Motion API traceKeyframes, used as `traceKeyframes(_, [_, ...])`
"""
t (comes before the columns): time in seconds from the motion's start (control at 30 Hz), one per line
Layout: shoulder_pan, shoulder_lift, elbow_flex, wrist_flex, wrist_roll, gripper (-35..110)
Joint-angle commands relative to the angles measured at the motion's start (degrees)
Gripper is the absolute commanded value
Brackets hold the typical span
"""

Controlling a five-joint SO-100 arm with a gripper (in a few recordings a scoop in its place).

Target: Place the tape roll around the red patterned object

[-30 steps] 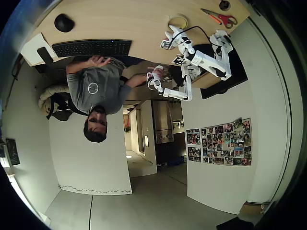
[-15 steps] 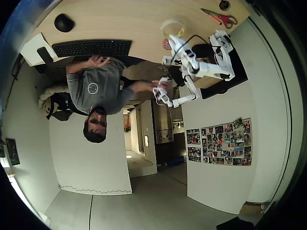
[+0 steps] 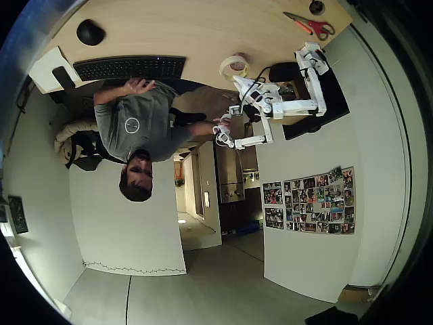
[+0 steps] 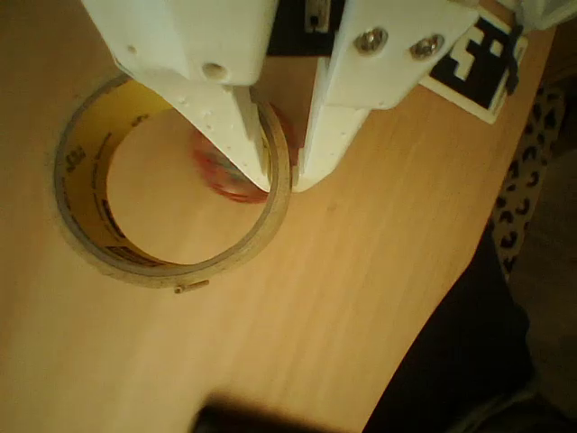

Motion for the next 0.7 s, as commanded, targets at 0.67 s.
traceKeyframes(0.67, [-7.9,3.9,9.4,-3.4,8.8,41])
